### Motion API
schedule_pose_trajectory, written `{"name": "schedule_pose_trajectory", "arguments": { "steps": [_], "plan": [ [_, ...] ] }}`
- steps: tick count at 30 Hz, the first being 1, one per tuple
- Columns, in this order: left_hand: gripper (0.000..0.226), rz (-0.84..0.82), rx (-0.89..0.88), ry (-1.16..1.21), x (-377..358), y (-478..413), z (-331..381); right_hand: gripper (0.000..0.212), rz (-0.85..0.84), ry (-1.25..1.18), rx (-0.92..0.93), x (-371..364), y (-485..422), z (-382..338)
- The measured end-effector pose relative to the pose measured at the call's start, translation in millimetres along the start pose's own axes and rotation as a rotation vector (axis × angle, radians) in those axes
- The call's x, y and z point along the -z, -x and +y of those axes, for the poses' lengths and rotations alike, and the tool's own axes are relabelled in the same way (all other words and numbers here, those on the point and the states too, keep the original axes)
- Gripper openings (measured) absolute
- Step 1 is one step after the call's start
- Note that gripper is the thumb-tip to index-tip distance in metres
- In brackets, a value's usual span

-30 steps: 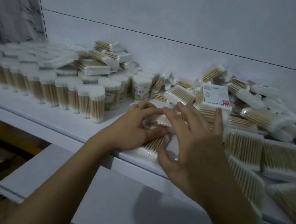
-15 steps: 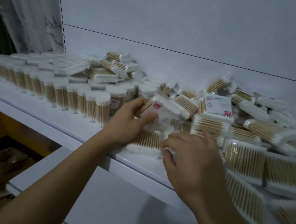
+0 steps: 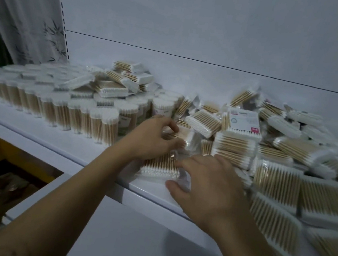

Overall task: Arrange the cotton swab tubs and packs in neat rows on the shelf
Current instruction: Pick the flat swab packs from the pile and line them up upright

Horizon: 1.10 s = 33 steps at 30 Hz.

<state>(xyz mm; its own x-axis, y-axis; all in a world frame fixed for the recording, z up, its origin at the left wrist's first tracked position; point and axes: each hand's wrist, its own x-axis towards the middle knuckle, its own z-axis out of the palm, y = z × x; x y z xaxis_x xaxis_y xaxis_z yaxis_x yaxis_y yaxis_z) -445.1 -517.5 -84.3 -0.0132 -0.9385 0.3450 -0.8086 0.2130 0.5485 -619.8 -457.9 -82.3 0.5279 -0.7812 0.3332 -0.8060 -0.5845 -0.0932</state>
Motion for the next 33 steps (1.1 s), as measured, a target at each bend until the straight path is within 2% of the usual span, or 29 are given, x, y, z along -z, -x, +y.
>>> {"name": "schedule_pose_trajectory", "arguments": {
  "steps": [3, 6, 8, 12, 14, 16, 23, 28, 31, 33],
  "plan": [
    [0.055, -0.187, 0.033, -0.070, 3.3, -16.1, 5.5, 0.049, -0.036, -0.016, 0.013, -0.1, 0.6, -1.1],
    [0.076, -0.373, 0.024, -0.215, 3.3, -33.0, 10.4, 0.040, -0.027, -0.019, 0.033, -2.1, -0.2, 0.2],
    [0.079, -0.443, 0.022, -0.305, 2.8, -41.9, 15.1, 0.034, -0.013, -0.025, 0.035, -4.4, -1.0, 2.9],
    [0.079, -0.519, 0.031, -0.278, 2.1, -51.7, 22.8, 0.026, 0.009, -0.013, 0.006, -5.4, -3.2, 6.0],
    [0.085, -0.542, 0.028, -0.316, 1.0, -53.1, 22.5, 0.016, 0.019, -0.021, -0.001, -5.0, -3.5, 3.9],
    [0.085, -0.530, 0.024, -0.389, 0.1, -53.5, 21.5, 0.005, 0.019, -0.036, -0.006, -4.6, -3.4, 1.7],
    [0.082, -0.362, -0.079, -0.495, 25.8, -49.7, 38.4, 0.020, 0.002, -0.001, -0.018, -1.6, -3.5, 3.2],
    [0.074, -0.220, -0.117, -0.594, 55.4, -32.5, 41.5, 0.014, 0.089, 0.089, -0.011, -2.7, -1.7, 0.0],
    [0.077, -0.110, -0.139, -0.575, 68.3, -22.0, 32.8, 0.021, 0.120, 0.141, -0.004, 3.5, -6.7, -3.1],
    [0.081, -0.059, -0.162, -0.535, 74.5, -14.8, 31.3, 0.015, 0.089, 0.210, 0.015, 13.5, -10.9, -10.5]
  ]
}}
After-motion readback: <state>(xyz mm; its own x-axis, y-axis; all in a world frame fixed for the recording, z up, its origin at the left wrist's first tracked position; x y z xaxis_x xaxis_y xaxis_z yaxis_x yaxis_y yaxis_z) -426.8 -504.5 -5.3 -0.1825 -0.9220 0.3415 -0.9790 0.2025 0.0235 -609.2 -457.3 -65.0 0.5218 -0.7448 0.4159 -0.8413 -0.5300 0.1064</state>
